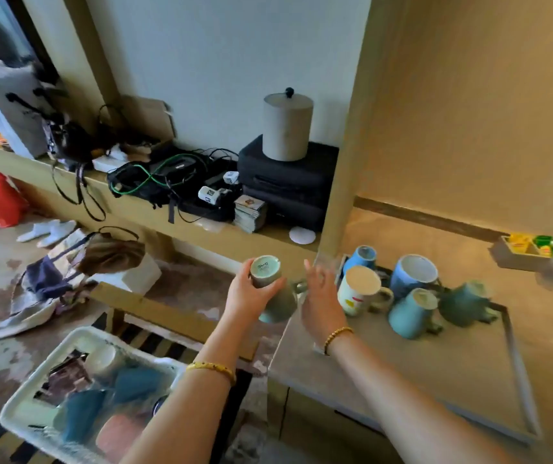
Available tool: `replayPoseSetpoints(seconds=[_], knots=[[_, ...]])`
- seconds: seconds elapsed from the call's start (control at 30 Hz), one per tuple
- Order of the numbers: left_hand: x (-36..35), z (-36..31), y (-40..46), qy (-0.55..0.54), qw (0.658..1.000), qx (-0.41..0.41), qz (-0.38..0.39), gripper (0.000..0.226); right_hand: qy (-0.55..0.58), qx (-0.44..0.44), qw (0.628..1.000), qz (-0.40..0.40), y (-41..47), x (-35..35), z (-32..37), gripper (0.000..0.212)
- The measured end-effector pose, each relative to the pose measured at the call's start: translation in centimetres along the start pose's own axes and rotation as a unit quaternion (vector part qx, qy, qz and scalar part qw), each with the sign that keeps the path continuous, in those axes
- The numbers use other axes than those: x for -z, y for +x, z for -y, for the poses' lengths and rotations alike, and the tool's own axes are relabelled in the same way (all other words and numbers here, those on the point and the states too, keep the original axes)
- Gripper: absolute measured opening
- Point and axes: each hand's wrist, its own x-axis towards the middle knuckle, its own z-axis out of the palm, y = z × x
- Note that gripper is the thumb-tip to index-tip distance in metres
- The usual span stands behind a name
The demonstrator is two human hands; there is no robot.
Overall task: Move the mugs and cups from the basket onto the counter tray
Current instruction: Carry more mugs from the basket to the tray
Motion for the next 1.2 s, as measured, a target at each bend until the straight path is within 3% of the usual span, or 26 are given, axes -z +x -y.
replayPoseSetpoints(seconds=[0.13,0.27,0.5,0.6,0.73,0.9,1.2], knots=[[-8.6,-2.2,-0.6,-0.008,0.998,-0.04,0.053,0.039,-0.002,-0.001,1.0,0.011,-1.5,4.0,-6.9,0.071],[-15.2,-4.0,-1.1,0.004,0.99,-0.067,0.125,0.042,0.027,-0.061,0.996,-0.057,-3.0,7.3,-13.3,0.065],[-24.3,-6.8,-2.2,0.086,0.956,-0.139,0.243,0.047,-0.01,-0.129,0.986,-0.105,-5.9,12.1,-21.7,0.029],[-27.9,-7.0,-2.7,0.131,0.936,-0.152,0.289,0.052,-0.046,-0.173,0.976,-0.121,-7.6,13.4,-25.1,0.024],[-32.2,-6.6,-3.0,0.207,0.909,-0.17,0.32,0.056,-0.104,-0.202,0.971,-0.073,-8.6,14.8,-29.3,0.024],[-36.8,-6.2,-2.4,0.337,0.828,-0.257,0.367,0.064,-0.183,-0.224,0.957,-0.033,-9.1,15.8,-33.8,0.024],[-40.8,-4.4,-1.9,0.341,0.824,-0.194,0.409,0.06,-0.235,-0.238,0.941,0.055,-8.3,16.0,-37.4,0.023]])
